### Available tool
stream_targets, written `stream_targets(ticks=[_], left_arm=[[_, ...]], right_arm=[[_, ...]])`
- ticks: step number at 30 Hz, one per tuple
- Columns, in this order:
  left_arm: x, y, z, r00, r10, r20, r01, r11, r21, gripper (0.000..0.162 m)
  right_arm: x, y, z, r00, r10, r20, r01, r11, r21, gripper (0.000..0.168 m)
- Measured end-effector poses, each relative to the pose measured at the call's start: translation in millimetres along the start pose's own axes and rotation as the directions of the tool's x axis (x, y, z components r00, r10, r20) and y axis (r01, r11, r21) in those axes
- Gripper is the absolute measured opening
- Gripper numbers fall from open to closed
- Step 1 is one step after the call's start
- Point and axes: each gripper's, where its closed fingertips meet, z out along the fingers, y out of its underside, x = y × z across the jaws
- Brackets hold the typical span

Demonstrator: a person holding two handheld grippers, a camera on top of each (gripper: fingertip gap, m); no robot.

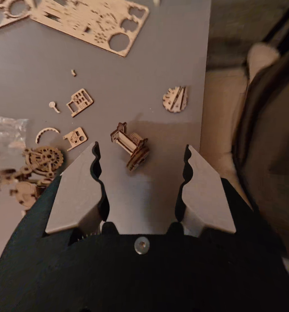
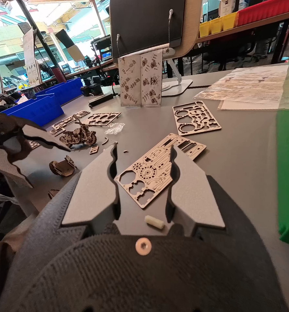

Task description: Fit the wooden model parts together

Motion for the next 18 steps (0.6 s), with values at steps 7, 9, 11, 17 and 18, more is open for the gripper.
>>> stream_targets(ticks=[7,9,11,17,18], left_arm=[[-1.0,0.1,-4.6,0.952,0.230,-0.201,-0.290,0.889,-0.354,0.086],[-2.6,3.4,1.6,0.931,0.262,-0.254,-0.352,0.829,-0.435,0.083],[-7.8,8.1,7.2,0.911,0.296,-0.289,-0.407,0.759,-0.508,0.081],[-16.0,18.7,6.7,0.895,0.300,-0.330,-0.445,0.632,-0.634,0.049],[-16.2,18.2,5.0,0.899,0.295,-0.323,-0.437,0.640,-0.632,0.049]], right_arm=[[-2.1,1.2,-2.0,1.000,0.001,-0.002,-0.001,1.000,-0.006,0.062],[-2.0,1.1,-2.5,1.000,0.010,0.002,-0.010,1.000,-0.004,0.062],[-2.0,1.1,-3.0,1.000,0.017,0.006,-0.017,1.000,-0.003,0.062],[-4.9,1.5,-6.7,0.999,0.034,0.027,-0.034,0.999,-0.003,0.062],[-5.4,0.7,-7.8,0.999,0.037,0.030,-0.037,0.999,0.001,0.062]])
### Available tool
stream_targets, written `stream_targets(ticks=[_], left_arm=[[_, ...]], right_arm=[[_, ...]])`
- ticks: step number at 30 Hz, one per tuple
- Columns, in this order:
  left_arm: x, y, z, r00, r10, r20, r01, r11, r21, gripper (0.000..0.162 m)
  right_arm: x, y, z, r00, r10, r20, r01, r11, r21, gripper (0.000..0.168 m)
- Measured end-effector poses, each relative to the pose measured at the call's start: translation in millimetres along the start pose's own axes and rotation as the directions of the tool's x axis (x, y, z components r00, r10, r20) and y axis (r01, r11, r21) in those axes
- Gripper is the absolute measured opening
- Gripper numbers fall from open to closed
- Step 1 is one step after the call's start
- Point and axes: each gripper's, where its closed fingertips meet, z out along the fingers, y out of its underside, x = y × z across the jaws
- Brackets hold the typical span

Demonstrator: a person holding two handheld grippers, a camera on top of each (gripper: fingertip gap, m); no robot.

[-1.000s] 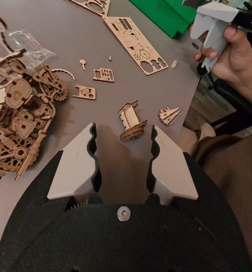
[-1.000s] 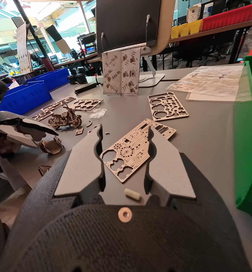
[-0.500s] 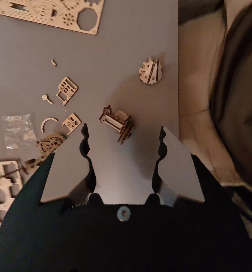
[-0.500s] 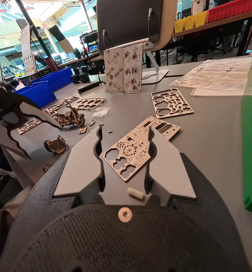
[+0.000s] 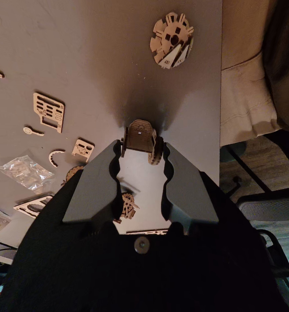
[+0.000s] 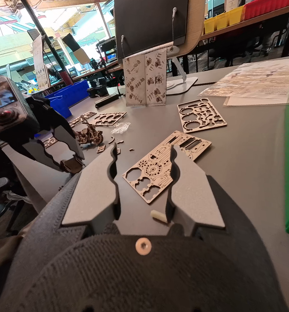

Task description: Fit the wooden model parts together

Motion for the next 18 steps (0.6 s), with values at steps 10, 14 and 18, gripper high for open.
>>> stream_targets(ticks=[10,14,18], left_arm=[[-22.4,-25.3,-60.3,0.882,-0.425,-0.204,0.430,0.549,0.717,0.048],[-30.3,-10.0,-52.4,0.727,-0.541,-0.423,0.610,0.225,0.760,0.048],[-20.9,-4.9,-25.1,0.699,-0.596,-0.395,0.620,0.229,0.751,0.048]], right_arm=[[-3.7,-1.2,-1.6,0.998,0.057,0.032,-0.058,0.998,0.011,0.062],[-5.0,0.3,-0.5,0.998,0.051,0.032,-0.052,0.999,0.006,0.062],[-4.2,1.9,0.1,0.999,0.046,0.024,-0.046,0.999,0.000,0.061]])
